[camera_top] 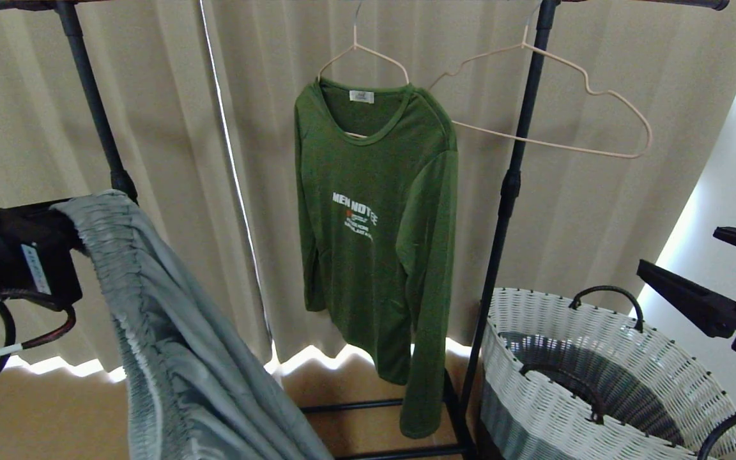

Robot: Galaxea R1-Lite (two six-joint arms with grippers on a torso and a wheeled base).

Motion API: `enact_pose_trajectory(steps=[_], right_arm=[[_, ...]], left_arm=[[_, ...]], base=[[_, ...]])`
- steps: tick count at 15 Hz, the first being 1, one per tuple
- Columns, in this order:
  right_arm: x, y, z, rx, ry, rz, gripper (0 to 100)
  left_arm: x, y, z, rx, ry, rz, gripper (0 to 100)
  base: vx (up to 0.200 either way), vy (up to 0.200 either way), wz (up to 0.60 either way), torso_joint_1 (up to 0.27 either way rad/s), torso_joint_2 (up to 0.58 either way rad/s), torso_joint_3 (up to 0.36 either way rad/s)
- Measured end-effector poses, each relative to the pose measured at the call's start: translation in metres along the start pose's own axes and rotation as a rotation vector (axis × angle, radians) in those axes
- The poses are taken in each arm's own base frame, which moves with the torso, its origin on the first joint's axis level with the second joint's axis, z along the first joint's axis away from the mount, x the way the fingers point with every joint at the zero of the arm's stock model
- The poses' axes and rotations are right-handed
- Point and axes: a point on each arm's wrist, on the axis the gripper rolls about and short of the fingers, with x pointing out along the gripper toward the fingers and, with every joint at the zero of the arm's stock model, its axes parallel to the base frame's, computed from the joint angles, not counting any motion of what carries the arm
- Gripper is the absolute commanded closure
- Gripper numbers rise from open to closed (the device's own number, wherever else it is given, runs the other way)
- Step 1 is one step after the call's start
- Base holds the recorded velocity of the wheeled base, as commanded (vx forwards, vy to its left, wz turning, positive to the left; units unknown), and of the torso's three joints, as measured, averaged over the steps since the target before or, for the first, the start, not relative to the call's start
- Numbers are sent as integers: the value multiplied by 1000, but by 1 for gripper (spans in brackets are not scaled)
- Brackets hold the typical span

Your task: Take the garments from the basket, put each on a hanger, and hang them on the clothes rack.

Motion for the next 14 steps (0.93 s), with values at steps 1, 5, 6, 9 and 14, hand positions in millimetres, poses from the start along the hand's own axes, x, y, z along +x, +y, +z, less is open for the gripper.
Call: enact_pose_trajectory(steps=[1,5,6,9,14], right_arm=[[-5,-1,-4,2,2,-11,0],[-20,-5,-22,12,29,-66,0],[-25,-6,-28,16,37,-75,0],[-34,-5,-40,14,53,-92,0],[-37,-8,-41,20,51,-126,0]], left_arm=[[-4,2,-2,-3,-3,5,100],[-10,5,-4,-6,-9,19,100],[-10,5,-5,-6,-10,20,100],[-12,5,-7,-8,-7,20,100],[-14,4,-18,-9,7,21,100]], base=[[0,0,0,0,0,0],[0,0,0,0,0,0],[0,0,0,0,0,0],[0,0,0,37,-141,-106],[0,0,0,120,-379,-289]])
